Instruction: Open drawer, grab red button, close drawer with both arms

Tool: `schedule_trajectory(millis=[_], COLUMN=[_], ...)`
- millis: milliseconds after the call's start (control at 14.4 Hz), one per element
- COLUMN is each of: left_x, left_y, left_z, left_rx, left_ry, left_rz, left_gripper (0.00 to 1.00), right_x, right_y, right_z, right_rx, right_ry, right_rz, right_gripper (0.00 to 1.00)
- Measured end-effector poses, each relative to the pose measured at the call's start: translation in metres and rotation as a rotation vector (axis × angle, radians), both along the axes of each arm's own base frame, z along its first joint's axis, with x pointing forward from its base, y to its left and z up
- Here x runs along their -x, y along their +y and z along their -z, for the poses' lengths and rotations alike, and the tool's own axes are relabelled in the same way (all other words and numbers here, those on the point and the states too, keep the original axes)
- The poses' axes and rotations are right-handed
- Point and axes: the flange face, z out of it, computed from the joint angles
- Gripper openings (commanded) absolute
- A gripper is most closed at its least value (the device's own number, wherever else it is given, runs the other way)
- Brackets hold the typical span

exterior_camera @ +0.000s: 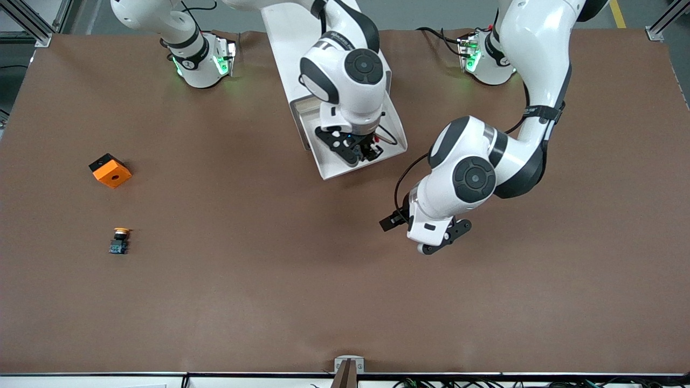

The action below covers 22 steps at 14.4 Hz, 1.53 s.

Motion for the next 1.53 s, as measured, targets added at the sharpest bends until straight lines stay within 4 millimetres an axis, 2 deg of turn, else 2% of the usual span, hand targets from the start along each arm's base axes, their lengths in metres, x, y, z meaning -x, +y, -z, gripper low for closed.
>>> schedule_trajectory(millis=[139,278,418,696,905,1044,1253,1532], left_x=[0.002,0.009,0.02,0.042,0.056,0.066,0.081,0.105], left_y=[-0.006,-0.014,-0.025,-0.049,-0.062,-0.07,-0.083,-0.101], left_z=[0.01,0.02,0.033,0.053,0.062,0.068,0.073,0.069], left_rx=[-0.023,-0.044,-0.062,-0.077,-0.082,-0.089,-0.095,-0.101], left_ry=[-0.014,-0.023,-0.023,-0.031,-0.025,-0.015,-0.007,-0.005], left_rz=[0.019,0.041,0.066,0.106,0.132,0.15,0.178,0.221], left_gripper=[1.0,1.0,1.0,1.0,1.0,1.0,1.0,1.0], right_x=[-0.041,-0.08,-0.114,-0.173,-0.202,-0.215,-0.228,-0.236], right_y=[-0.047,-0.111,-0.173,-0.284,-0.362,-0.406,-0.455,-0.499], right_z=[-0.041,-0.076,-0.088,-0.069,-0.048,-0.026,0.013,0.065], right_rx=[-0.028,-0.045,-0.057,-0.07,-0.081,-0.083,-0.073,-0.066], right_ry=[0.006,0.019,0.023,0.033,0.026,0.021,0.018,0.018], right_rz=[-0.072,-0.148,-0.226,-0.4,-0.522,-0.581,-0.648,-0.678], right_gripper=[0.0,0.0,0.0,0.0,0.0,0.0,0.0,0.0])
